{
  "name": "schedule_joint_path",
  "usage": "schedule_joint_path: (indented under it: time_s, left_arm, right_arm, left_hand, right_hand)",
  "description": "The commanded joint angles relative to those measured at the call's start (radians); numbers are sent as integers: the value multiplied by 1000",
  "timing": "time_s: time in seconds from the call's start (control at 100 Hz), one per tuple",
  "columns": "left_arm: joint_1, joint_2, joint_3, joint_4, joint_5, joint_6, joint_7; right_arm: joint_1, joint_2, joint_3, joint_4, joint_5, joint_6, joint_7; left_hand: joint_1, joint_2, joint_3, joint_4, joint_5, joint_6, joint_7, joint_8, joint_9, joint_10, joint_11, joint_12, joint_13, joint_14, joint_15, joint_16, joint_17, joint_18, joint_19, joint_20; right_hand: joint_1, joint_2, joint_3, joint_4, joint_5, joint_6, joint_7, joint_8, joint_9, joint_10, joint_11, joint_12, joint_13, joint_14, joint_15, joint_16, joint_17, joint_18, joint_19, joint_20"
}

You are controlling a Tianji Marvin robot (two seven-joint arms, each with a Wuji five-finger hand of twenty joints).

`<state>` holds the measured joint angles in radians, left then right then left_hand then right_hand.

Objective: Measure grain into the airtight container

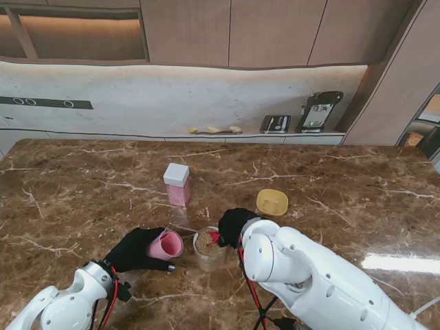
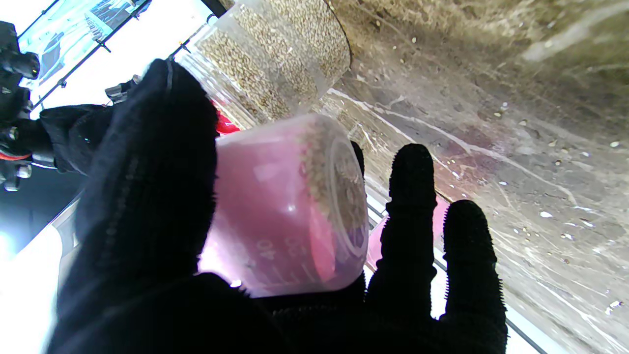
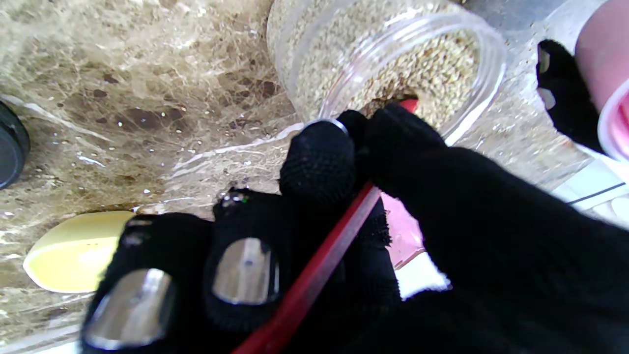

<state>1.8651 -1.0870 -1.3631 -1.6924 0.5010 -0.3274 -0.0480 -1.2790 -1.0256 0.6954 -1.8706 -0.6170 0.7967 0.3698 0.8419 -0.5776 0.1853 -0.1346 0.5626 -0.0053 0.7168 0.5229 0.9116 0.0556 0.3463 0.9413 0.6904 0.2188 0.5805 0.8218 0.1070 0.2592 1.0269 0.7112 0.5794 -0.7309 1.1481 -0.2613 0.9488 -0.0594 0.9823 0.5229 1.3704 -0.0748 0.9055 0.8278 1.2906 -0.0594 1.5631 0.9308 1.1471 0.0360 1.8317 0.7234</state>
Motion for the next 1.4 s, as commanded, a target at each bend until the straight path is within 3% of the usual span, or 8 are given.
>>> schedule_joint_path:
  time_s: [0.0, 0.83, 1.39]
  left_arm:
    - [2, -1, 4, -2, 3, 0, 0]
    - [-25, 5, 32, -36, 3, 12, -32]
    - [-44, 7, 56, -47, -4, 32, -47]
  right_arm:
    - [-21, -2, 14, 1, 14, -4, 8]
    - [-167, -13, 220, -118, 47, -70, -9]
    - [-194, -12, 258, -187, 57, -127, 7]
  left_hand:
    - [229, 264, 291, -9, 234, -209, 201, 2, 132, -49, 85, 27, 9, -21, 14, 3, -7, 15, 25, -10]
    - [230, 266, 286, -7, 235, -207, 199, 9, 134, -48, 82, 34, 9, -21, 13, 3, -7, 14, 24, -9]
    - [229, 264, 286, -7, 235, -208, 200, 10, 135, -50, 82, 36, 11, -23, 13, 4, -6, 13, 24, -8]
  right_hand:
    - [8, 17, 36, 48, 24, -32, 35, 18, 74, 44, 33, -2, 29, -79, 79, 57, 56, -117, 180, 17]
    - [32, 52, 0, 51, 8, -2, 19, 19, 73, 63, 15, 5, 28, -54, 78, 48, 54, -91, 181, 9]
    - [29, 44, 5, 51, 12, -3, 21, 14, 74, 60, 19, 10, 28, -56, 81, 48, 55, -94, 185, 10]
